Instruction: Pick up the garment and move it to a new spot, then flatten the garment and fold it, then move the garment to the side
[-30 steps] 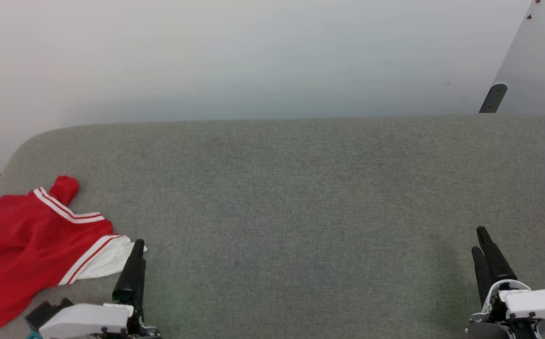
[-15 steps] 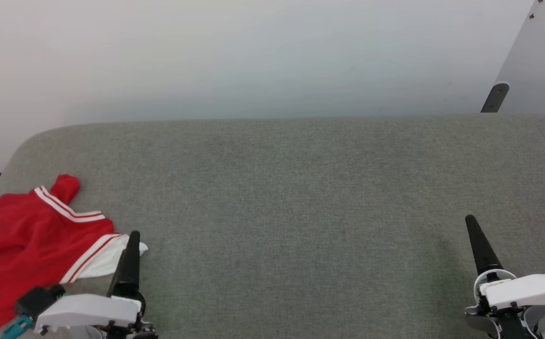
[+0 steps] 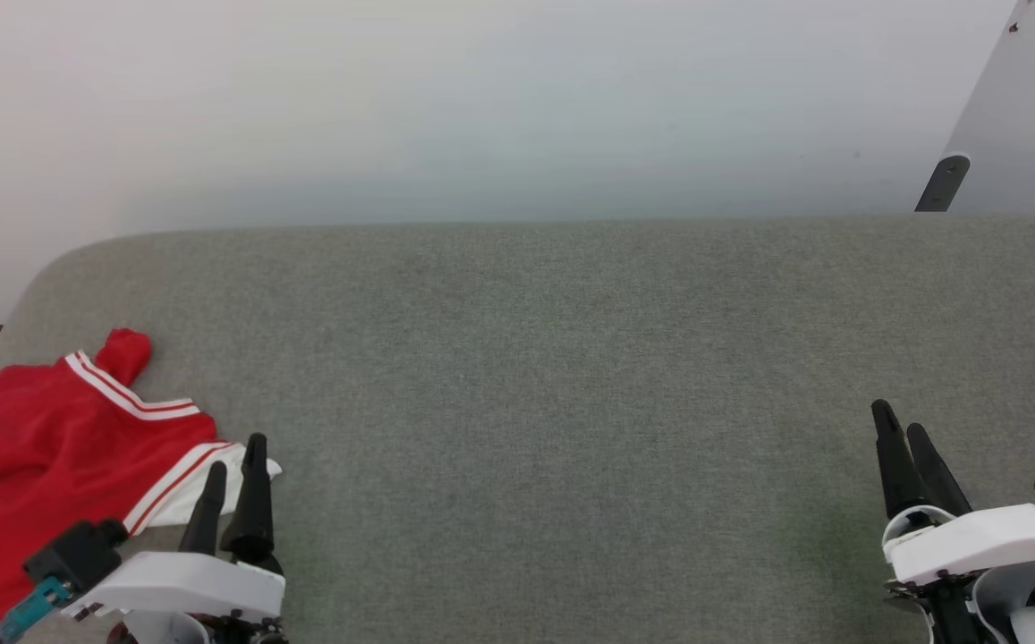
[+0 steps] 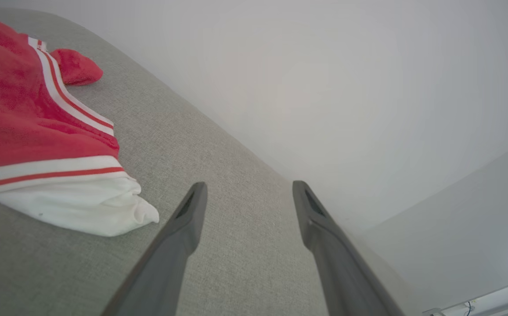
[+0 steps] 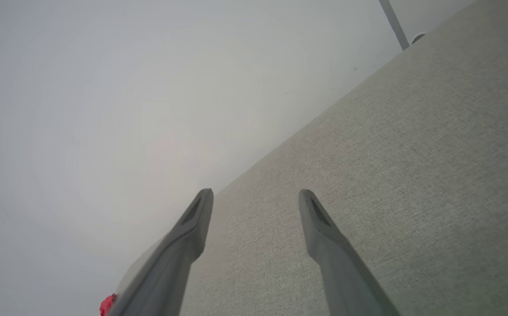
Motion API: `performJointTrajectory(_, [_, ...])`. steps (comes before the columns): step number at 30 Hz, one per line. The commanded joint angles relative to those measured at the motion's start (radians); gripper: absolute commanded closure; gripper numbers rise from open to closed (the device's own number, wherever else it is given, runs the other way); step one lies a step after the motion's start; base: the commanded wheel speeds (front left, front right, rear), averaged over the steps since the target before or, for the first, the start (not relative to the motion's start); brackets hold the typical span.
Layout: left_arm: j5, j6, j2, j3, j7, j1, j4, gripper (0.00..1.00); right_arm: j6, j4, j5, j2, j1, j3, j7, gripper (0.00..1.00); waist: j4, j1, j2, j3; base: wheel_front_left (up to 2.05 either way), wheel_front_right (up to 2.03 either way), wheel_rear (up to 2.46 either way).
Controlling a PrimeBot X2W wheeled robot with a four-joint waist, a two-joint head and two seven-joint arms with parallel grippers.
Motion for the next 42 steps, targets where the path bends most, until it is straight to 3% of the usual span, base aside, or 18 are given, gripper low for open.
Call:
performJointTrajectory(1, [0.04, 0.004, 0.01, 0.002, -0.008, -0.011, -0.011, 0.0, 0.001, -0.004, -0.046, -0.005, -0.037, 0.006, -0.01, 0.0, 0.0, 0.0, 0.0, 0.0, 0.0, 0.0, 0.0])
performJointTrajectory(13, [0.215, 0.011, 0.015, -0.005, -0.045, -0.004, -0.02, 0.0, 0.001, 0.006, -0.254, 0.0, -0.046, 0.011, -0.047, 0.0, 0.0, 0.0, 0.0, 0.001, 0.0, 0.0, 0.0])
performJointTrajectory(42, [0.499, -0.007, 0.04, -0.023, -0.117, 0.002, 0.028, 0.0, 0.001, 0.021, -0.586, 0.004, -0.047, -0.012, -0.119, 0.0, -0.004, 0.0, 0.0, -0.004, 0.0, 0.0, 0.0])
